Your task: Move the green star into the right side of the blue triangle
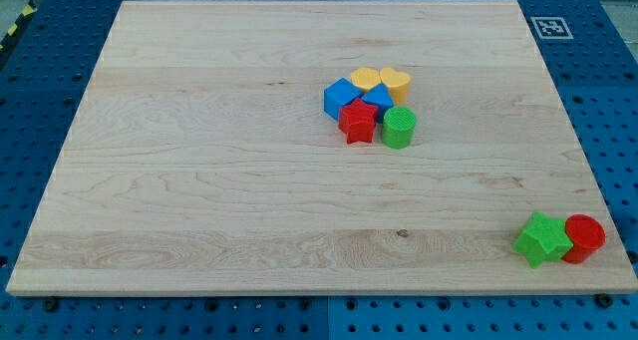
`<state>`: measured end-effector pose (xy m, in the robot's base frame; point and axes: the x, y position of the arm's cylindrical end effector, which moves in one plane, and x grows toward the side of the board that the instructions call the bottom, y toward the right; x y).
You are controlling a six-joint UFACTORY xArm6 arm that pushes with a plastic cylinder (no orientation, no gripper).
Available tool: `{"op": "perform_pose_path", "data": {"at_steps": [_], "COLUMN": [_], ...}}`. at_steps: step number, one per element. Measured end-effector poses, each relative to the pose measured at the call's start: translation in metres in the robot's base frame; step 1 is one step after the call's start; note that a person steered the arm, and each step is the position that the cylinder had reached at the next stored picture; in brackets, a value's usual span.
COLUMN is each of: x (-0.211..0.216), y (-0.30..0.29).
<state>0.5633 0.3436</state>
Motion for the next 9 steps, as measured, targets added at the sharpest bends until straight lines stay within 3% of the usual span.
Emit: {"op": "perform_pose_path", "data": {"at_steps": [3, 6, 8, 9], "x": [0.018, 0.044, -0.01, -0.001], "y": [-0.001, -0.112, -0.17, -0.172]}}
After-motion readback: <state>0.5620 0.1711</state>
